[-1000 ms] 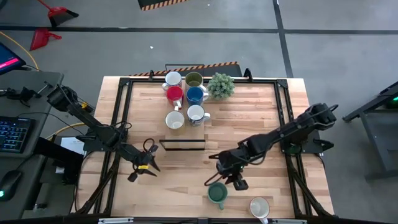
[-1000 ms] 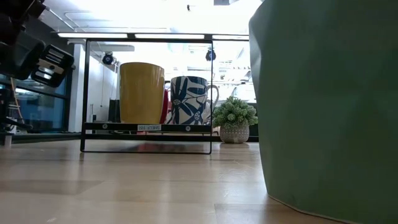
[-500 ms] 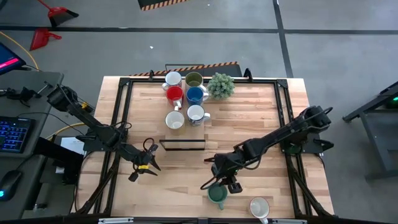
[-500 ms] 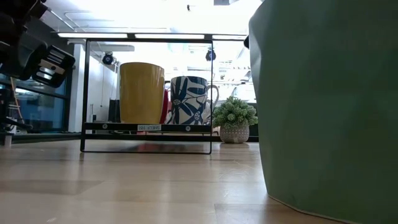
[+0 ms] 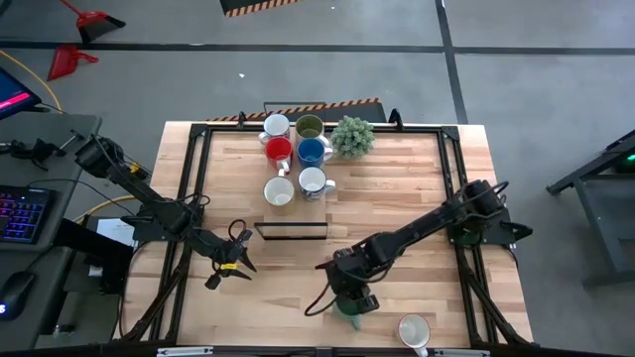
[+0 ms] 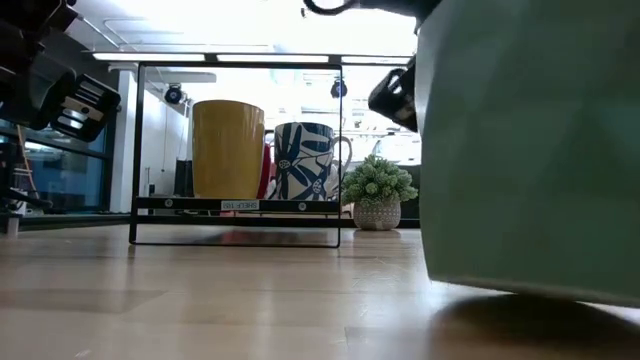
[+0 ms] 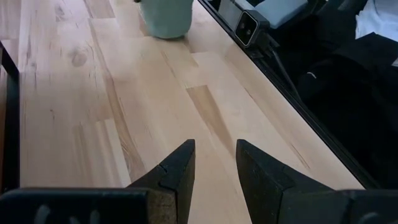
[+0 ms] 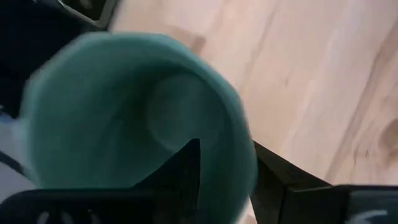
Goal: Place coffee mugs
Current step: Put the green mug on the shelf
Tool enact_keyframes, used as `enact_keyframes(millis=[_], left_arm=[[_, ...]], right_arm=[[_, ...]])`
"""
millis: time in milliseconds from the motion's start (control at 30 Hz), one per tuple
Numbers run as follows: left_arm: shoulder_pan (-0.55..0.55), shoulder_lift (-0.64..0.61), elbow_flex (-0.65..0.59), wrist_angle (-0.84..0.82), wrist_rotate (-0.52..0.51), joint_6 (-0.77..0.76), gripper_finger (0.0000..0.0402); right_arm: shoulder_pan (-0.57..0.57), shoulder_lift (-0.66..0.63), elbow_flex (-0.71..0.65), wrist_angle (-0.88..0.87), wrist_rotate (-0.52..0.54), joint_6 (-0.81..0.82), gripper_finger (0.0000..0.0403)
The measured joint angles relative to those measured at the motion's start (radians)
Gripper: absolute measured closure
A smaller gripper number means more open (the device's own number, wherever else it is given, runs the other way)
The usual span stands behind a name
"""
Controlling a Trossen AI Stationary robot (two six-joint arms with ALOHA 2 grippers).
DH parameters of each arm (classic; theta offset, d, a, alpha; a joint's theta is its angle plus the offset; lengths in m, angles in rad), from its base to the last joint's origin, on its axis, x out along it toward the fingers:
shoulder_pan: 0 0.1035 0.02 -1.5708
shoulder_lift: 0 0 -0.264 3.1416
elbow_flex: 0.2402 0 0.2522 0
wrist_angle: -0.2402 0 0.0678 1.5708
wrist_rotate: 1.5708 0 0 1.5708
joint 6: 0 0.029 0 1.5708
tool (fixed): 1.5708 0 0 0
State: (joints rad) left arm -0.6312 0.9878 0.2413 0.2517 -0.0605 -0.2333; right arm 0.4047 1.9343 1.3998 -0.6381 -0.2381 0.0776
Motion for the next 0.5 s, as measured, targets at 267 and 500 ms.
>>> enact_keyframes(millis=[267, 500], left_arm=[[0.000, 0.000, 0.000, 0.000, 0.000, 0.000, 0.0296], [0.000, 0.000, 0.000, 0.000, 0.000, 0.000, 0.0296]], right_arm=[[-0.008, -0.003, 0.005, 0.017, 0.011, -0.001, 0.0310], [-0.010, -0.003, 0.005, 0.021, 0.049, -0.067, 0.0372]])
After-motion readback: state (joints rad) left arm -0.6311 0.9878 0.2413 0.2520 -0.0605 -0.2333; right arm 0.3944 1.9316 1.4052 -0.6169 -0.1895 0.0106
